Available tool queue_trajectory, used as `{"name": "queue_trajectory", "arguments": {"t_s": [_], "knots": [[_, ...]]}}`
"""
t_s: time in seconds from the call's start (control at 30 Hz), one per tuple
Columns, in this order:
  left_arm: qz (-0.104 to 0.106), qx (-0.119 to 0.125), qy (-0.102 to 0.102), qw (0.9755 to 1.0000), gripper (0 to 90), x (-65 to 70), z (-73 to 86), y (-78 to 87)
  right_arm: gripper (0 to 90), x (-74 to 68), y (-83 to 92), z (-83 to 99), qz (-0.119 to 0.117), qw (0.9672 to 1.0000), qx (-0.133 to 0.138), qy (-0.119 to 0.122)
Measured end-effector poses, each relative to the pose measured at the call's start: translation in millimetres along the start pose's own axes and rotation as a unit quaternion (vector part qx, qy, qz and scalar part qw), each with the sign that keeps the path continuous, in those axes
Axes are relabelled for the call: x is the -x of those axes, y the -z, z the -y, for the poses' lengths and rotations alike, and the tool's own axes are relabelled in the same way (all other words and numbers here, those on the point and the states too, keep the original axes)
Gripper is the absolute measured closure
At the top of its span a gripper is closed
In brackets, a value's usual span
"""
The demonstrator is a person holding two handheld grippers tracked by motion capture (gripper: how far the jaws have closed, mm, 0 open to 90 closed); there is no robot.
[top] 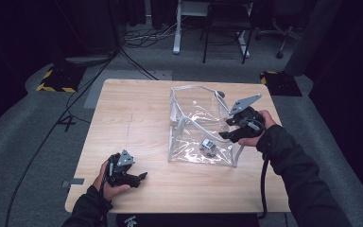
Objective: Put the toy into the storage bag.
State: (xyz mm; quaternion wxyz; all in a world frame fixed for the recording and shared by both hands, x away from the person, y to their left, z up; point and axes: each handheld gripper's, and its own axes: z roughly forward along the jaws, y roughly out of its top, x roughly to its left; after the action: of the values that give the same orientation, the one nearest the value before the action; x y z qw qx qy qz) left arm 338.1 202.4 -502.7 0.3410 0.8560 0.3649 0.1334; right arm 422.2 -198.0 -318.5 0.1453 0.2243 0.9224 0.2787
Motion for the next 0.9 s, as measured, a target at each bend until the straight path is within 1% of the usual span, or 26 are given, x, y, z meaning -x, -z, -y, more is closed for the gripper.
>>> {"name": "queue_trajectory", "arguments": {"t_s": [0.07, 0.13, 0.23, 0.27, 0.3, 0.33, 0.43, 0.57, 0.6, 0.63, 0.67, 0.77, 0.8, 0.9], "knots": [[0.0, 0.0, 0.0, 1.0, 15.5, 0.0, 0.0, 0.0, 43.5, 0.2, 0.4, -0.3, 0.004, 1.0, 0.004, 0.003], [0.0, 0.0, 0.0, 1.0, 15.5, 0.0, 0.0, 0.0, 42.9, -0.8, 1.1, -0.7, 0.007, 0.9999, 0.006, -0.005], [0.0, 0.0, 0.0, 1.0, 15.5, 0.0, 0.0, 0.0, 42.6, 1.2, 2.6, -0.7, 0.012, 0.9999, 0.012, 0.003], [0.0, 0.0, 0.0, 1.0, 15.5, 0.0, 0.0, 0.0, 42.4, 1.2, 2.8, -0.8, 0.014, 0.9998, 0.014, 0.003], [0.0, 0.0, 0.0, 1.0, 15.5, 0.0, 0.0, 0.0, 42.1, 0.9, 2.9, -1.0, 0.012, 0.9998, 0.018, -0.002], [0.0, 0.0, 0.0, 1.0, 15.5, 0.0, 0.0, 0.0, 41.9, 1.5, 3.1, -1.1, 0.015, 0.9996, 0.022, 0.0], [0.0, 0.0, 0.0, 1.0, 15.5, 0.0, 0.0, 0.0, 41.8, 2.1, 3.1, -1.3, 0.021, 0.9993, 0.029, -0.003], [0.0, 0.0, 0.0, 1.0, 15.5, 0.0, 0.0, 0.0, 41.7, 3.9, 2.6, -1.1, 0.027, 0.9987, 0.043, -0.005], [0.0, 0.0, 0.0, 1.0, 15.5, 0.0, 0.0, 0.0, 41.6, 3.2, 2.2, -1.3, 0.026, 0.9985, 0.046, -0.01], [-0.001, 0.0, 0.001, 1.0, 15.5, 0.1, 0.0, 0.1, 41.5, 3.7, 2.1, -1.4, 0.029, 0.9984, 0.048, -0.007], [0.0, 0.0, 0.0, 1.0, 15.5, 0.0, 0.0, 0.0, 41.2, 3.0, 2.6, -1.5, 0.03, 0.9983, 0.048, -0.011], [-0.001, 0.0, 0.0, 1.0, 15.5, 0.1, 0.0, 0.1, 40.3, 2.6, 3.4, -2.2, 0.035, 0.9976, 0.059, -0.01], [0.0, 0.0, 0.0, 1.0, 15.5, 0.0, 0.0, 0.0, 40.1, 2.2, 3.8, -2.3, 0.036, 0.9975, 0.06, -0.012], [0.0, 0.0, 0.0, 1.0, 15.5, 0.0, 0.0, 0.0, 39.9, 1.9, 5.2, -2.7, 0.042, 0.997, 0.065, -0.008]]}}
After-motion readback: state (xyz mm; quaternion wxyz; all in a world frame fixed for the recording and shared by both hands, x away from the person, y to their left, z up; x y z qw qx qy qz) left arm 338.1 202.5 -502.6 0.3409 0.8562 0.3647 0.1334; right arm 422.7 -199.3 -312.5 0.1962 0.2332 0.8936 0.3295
